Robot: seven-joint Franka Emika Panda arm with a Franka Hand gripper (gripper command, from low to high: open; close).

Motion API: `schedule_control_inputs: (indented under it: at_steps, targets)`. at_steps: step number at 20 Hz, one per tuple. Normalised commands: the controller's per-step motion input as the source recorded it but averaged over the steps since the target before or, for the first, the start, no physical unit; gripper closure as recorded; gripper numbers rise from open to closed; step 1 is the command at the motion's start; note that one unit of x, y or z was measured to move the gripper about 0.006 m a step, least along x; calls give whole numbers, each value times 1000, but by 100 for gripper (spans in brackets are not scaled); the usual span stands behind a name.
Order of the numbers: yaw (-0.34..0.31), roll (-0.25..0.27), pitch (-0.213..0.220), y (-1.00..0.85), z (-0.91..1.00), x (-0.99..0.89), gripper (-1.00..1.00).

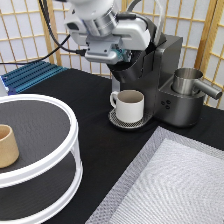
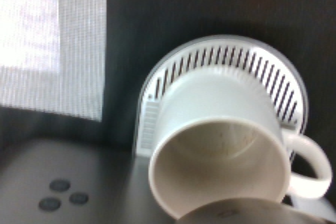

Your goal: Make coffee

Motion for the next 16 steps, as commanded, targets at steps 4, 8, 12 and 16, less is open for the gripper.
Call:
schedule_control_inputs:
  at_steps: [4,8,12,16]
  targets:
    - [16,-240,-6,378,144,-56,100]
    - [4,-120,-41,361,25,-9,100]
    - [3,6,-94,39,0,-20,-100]
    - [0,29,-152,-30,1,-194,-100]
